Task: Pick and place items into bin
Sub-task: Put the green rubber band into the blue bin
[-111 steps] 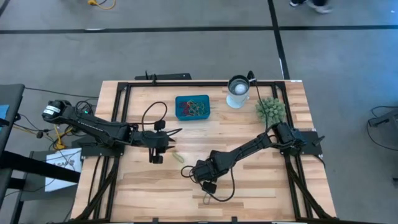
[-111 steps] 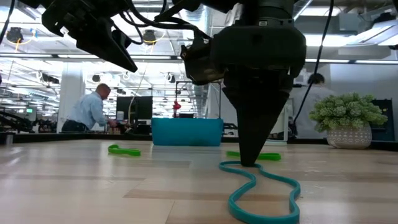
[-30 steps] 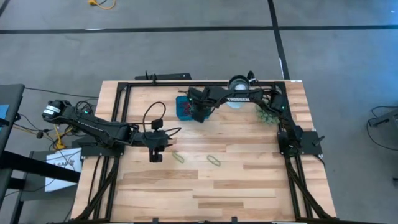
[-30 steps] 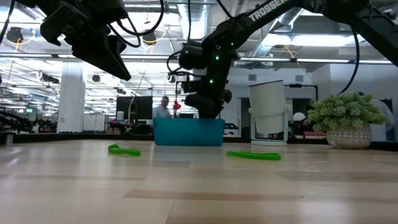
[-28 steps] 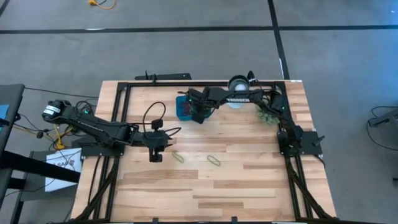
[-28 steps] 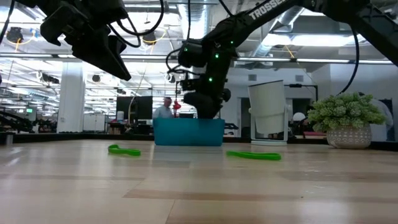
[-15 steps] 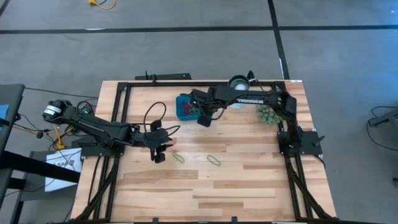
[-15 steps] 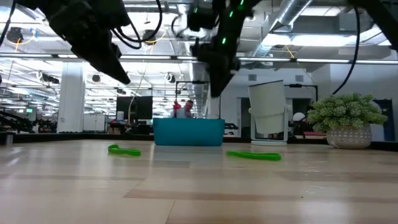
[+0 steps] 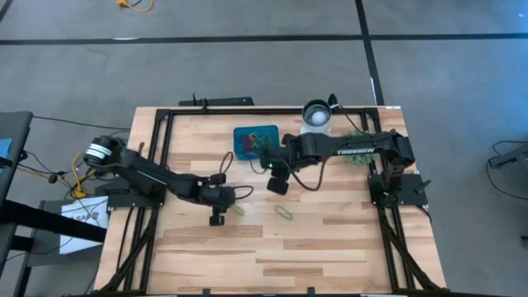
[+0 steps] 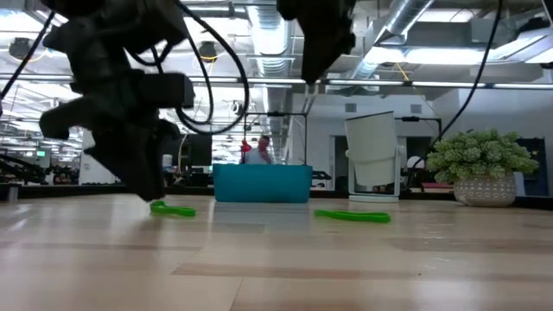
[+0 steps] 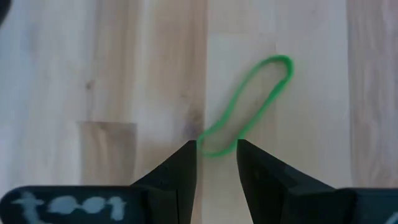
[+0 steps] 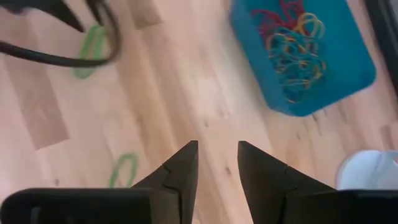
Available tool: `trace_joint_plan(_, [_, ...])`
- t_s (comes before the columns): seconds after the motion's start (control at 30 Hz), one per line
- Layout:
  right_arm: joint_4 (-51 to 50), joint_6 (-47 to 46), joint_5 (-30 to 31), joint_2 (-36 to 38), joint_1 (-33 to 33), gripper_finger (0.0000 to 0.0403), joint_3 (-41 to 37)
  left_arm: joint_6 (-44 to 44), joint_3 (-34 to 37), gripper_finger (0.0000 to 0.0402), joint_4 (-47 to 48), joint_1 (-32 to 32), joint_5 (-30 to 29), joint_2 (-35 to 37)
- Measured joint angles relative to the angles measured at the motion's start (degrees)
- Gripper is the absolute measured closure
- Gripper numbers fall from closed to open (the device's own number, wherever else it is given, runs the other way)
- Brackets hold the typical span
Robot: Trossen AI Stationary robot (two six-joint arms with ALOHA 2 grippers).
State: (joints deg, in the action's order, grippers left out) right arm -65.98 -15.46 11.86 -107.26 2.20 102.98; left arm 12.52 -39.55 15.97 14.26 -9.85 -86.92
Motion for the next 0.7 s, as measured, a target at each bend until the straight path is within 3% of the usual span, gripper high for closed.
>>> trace_joint_plan(0.23, [0.0, -0.1, 0.1, 0.2, 4.4, 0.0295, -0.1, 0.6, -2.5, 0.0297, -0.4, -0.1, 0.2, -5.1])
trace_joint_plan(0.7, [0.3, -5.9, 0.2, 0.2, 10.7, 0.0295, -0.5, 3.7, -2.9, 0.0297, -1.2, -0.3, -0.4, -5.7])
